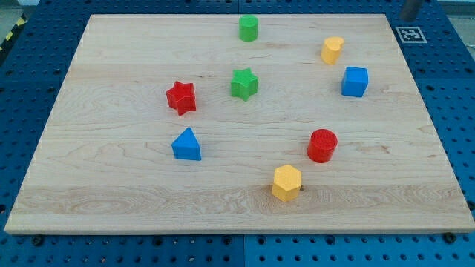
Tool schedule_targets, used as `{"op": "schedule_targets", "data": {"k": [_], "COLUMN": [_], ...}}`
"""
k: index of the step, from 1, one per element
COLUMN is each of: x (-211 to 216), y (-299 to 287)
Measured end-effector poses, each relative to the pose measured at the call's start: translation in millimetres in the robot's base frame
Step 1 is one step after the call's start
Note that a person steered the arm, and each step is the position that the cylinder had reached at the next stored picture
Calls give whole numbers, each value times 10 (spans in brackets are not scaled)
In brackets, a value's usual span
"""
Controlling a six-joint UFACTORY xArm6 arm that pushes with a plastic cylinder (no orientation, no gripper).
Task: Point your arm at yellow heart
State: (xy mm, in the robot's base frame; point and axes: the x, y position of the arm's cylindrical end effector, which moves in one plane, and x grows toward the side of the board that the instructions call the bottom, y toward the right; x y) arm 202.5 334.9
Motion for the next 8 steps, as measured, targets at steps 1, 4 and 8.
{"op": "schedule_targets", "data": {"k": [1,4,8], "x": [0,32,395], "y": [0,-240,-1706]}}
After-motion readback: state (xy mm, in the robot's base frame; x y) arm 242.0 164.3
